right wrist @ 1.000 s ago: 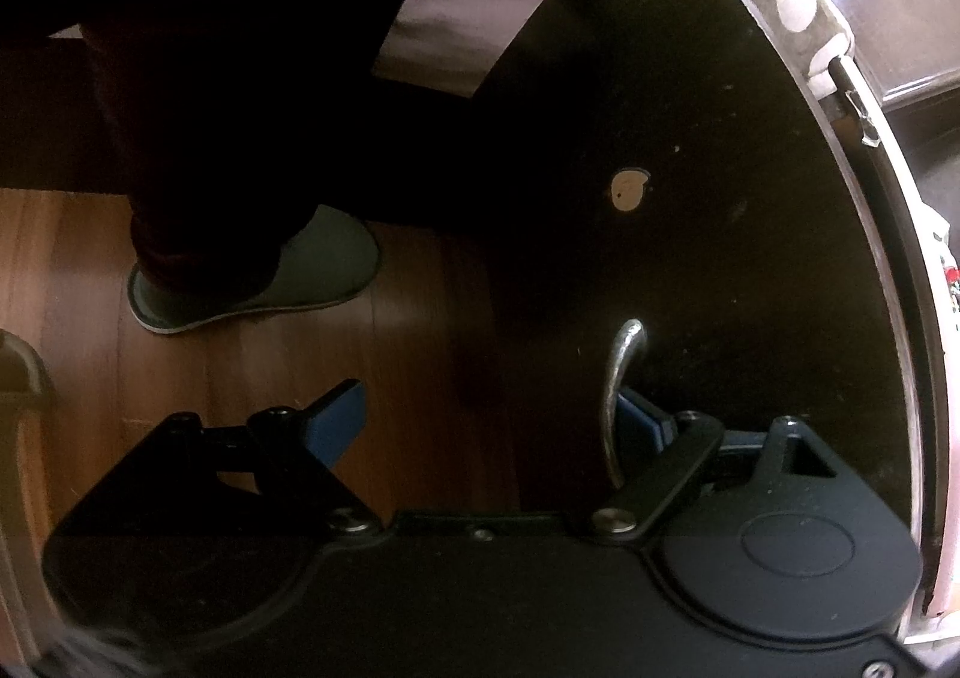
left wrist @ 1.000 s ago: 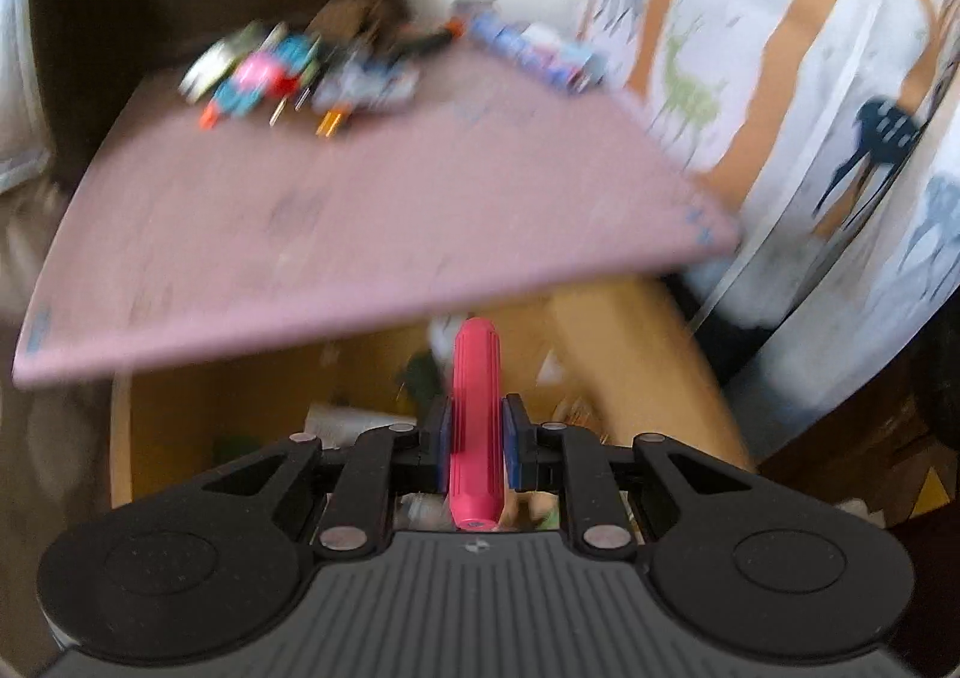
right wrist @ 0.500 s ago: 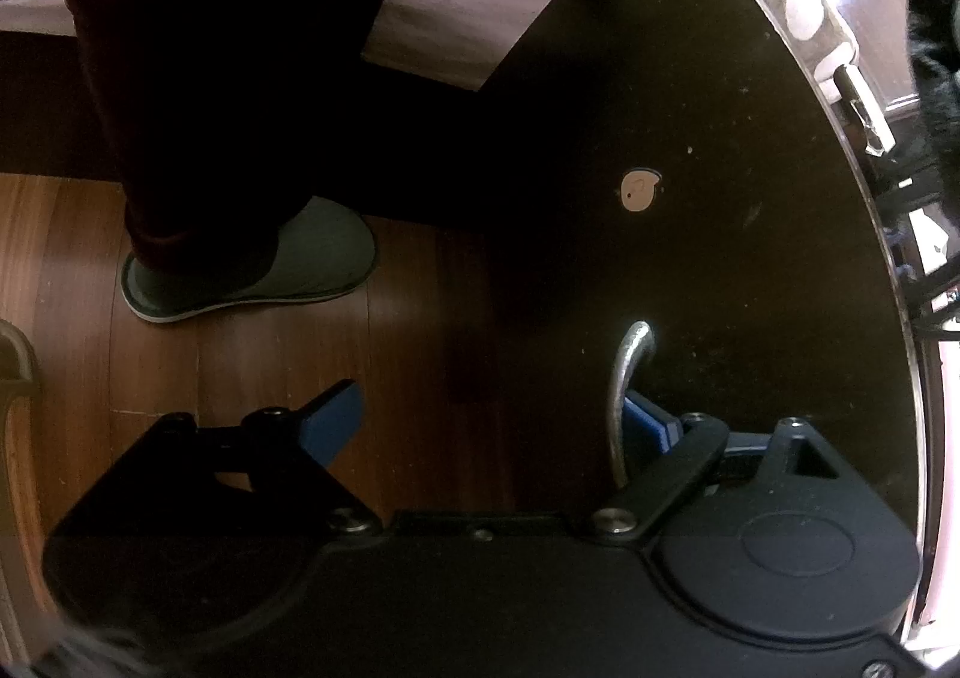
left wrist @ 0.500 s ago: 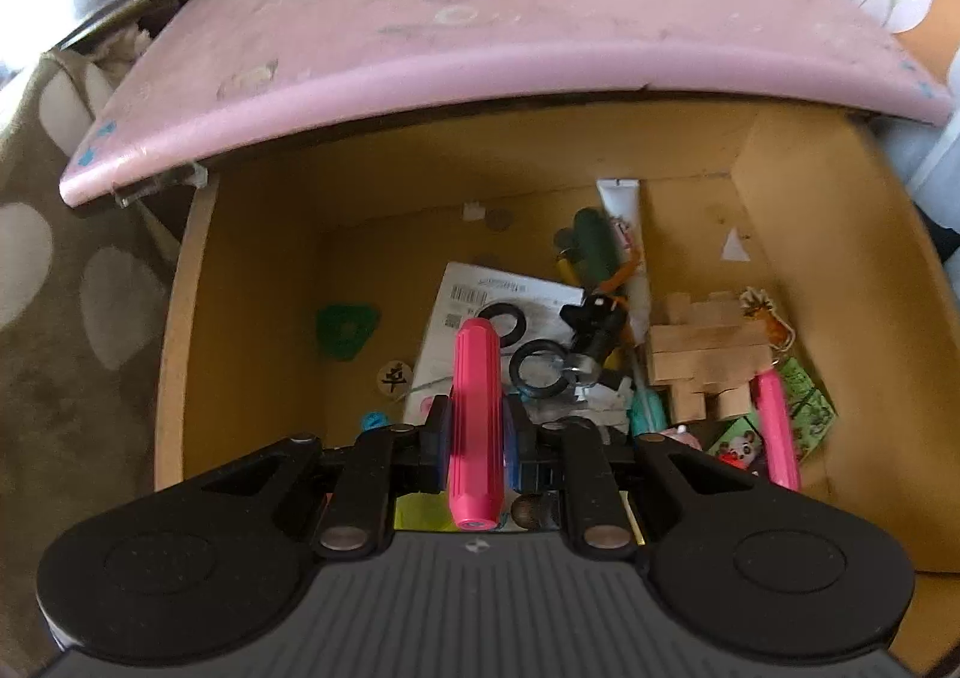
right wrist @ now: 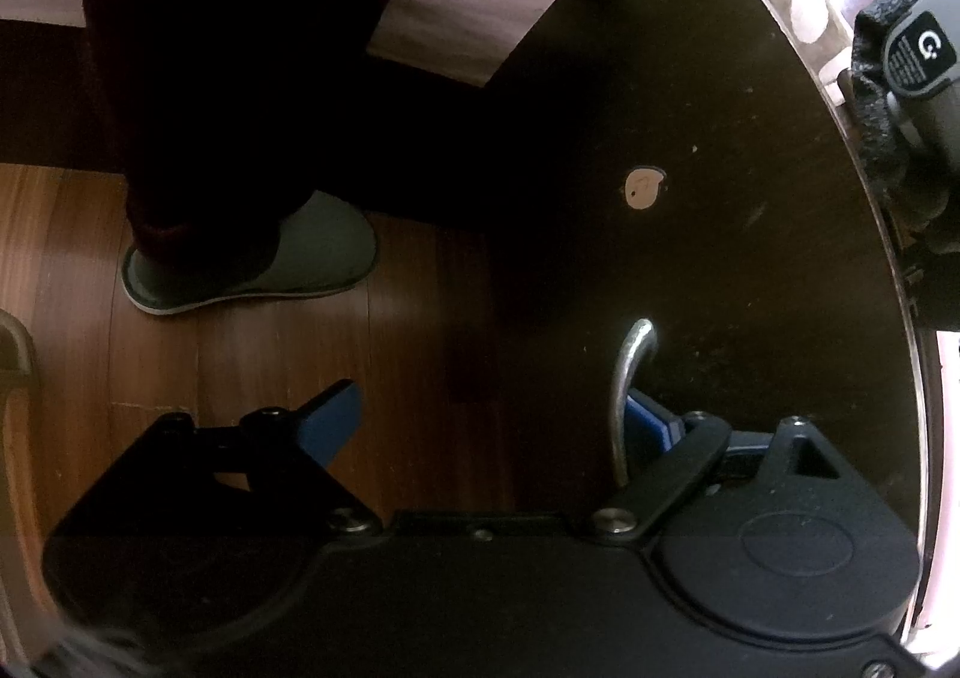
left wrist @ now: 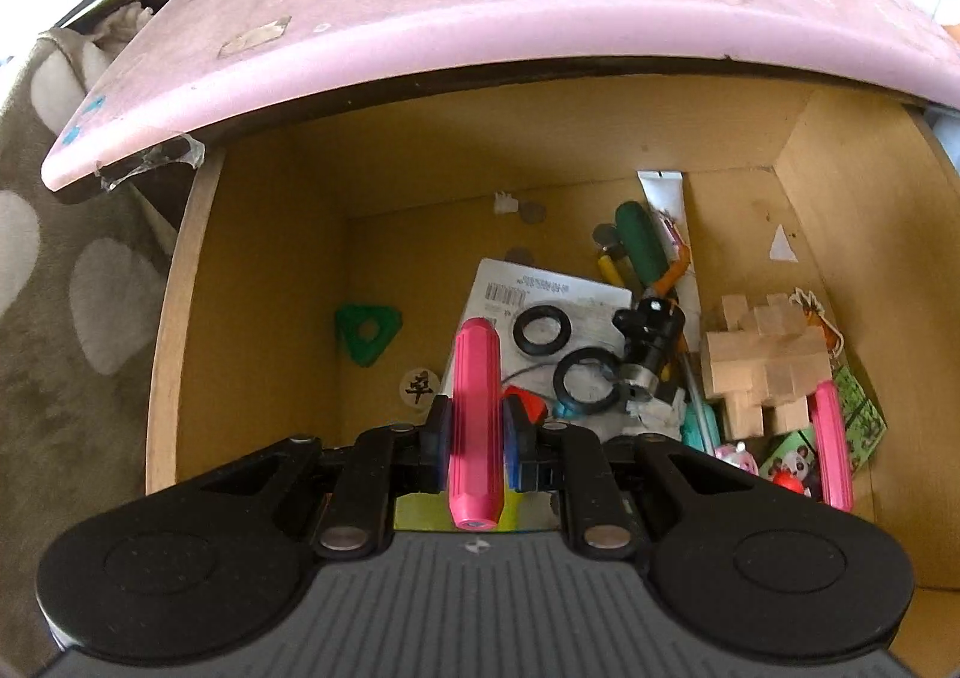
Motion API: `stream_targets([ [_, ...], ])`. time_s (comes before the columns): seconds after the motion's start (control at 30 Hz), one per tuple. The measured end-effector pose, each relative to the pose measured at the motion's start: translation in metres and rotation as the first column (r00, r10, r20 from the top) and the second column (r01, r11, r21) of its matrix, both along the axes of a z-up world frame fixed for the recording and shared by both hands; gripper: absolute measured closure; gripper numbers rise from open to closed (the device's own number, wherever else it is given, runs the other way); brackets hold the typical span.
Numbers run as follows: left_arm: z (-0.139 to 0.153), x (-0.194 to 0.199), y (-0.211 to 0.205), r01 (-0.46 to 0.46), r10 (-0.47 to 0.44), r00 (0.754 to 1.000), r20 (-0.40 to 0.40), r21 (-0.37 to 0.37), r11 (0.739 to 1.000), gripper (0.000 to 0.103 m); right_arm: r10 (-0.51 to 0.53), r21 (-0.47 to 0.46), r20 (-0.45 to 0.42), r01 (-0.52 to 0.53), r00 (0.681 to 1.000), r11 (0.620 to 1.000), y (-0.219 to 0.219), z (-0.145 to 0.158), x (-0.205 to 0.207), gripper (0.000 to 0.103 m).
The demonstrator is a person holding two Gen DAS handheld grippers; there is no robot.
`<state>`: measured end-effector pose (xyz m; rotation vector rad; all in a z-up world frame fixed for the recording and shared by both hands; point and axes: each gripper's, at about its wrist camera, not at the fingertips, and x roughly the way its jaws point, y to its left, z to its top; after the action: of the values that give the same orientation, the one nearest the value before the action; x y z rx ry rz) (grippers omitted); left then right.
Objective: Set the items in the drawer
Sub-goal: 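Lower the red marker into the drawer and open the left tool, then withdraw the left tool from the drawer while the right tool holds the handle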
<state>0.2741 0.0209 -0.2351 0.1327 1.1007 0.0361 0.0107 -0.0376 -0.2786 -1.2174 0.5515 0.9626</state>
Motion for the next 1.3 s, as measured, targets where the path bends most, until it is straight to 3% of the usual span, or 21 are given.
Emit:
stream_targets([
  [0.07, -0.002, 0.003, 0.0, -0.005, 0.005, 1.0, -0.006, -0.003, 1.0, 0.079, -0.002, -0.005, 0.0, 0.002, 1.0, 1.0, 0.001, 0.002, 0.0, 0.011],
  [0.1, -0.001, 0.002, 0.0, -0.012, 0.012, 1.0, -0.005, 0.005, 1.0, 0.059, -0.003, -0.008, 0.0, 0.003, 1.0, 1.0, 0.002, 0.002, 0.001, 0.011],
  [0.13, 0.0, 0.001, 0.001, -0.018, 0.018, 1.0, 0.002, 0.003, 1.0, 0.047, -0.004, -0.011, -0.001, 0.004, 1.0, 1.0, 0.003, 0.001, 0.001, 0.011],
  [0.33, 0.021, -0.027, 0.008, -0.025, 0.028, 0.998, 0.05, -0.066, 0.997, 0.047, -0.011, -0.026, -0.006, 0.011, 1.0, 1.0, 0.005, 0.006, 0.003, 0.011],
  [0.5, 0.042, -0.062, 0.015, -0.05, 0.065, 0.994, 0.092, -0.151, 0.987, 0.047, -0.033, -0.027, -0.015, 0.032, 0.999, 0.999, 0.006, 0.006, 0.007, 0.018],
  [0.8, 0.066, -0.12, 0.025, -0.073, 0.113, 0.98, 0.163, -0.23, 0.97, 0.047, -0.11, 0.008, -0.024, 0.11, 0.994, 0.994, 0.007, 0.002, 0.009, 0.044],
  [0.87, 0.071, -0.13, 0.026, -0.079, 0.124, 0.975, 0.184, -0.233, 0.969, 0.047, -0.132, 0.025, -0.029, 0.133, 0.991, 0.991, 0.004, 0.006, 0.012, 0.055],
  [1.0, 0.079, -0.146, 0.029, -0.073, 0.129, 0.968, 0.213, -0.255, 0.964, 0.047, -0.154, 0.054, -0.04, 0.156, 0.987, 0.986, 0.0, 0.009, 0.015, 0.062],
  [1.13, 0.09, -0.163, 0.028, -0.052, 0.119, 0.962, 0.246, -0.263, 0.963, 0.047, -0.164, 0.047, -0.015, 0.165, 0.986, 0.985, 0.002, 0.006, 0.013, 0.064],
  [1.3, 0.098, -0.188, 0.027, -0.038, 0.118, 0.954, 0.275, -0.278, 0.96, 0.047, -0.165, 0.0, 0.077, 0.166, 0.983, 0.986, 0.01, -0.005, 0.003, 0.068],
])
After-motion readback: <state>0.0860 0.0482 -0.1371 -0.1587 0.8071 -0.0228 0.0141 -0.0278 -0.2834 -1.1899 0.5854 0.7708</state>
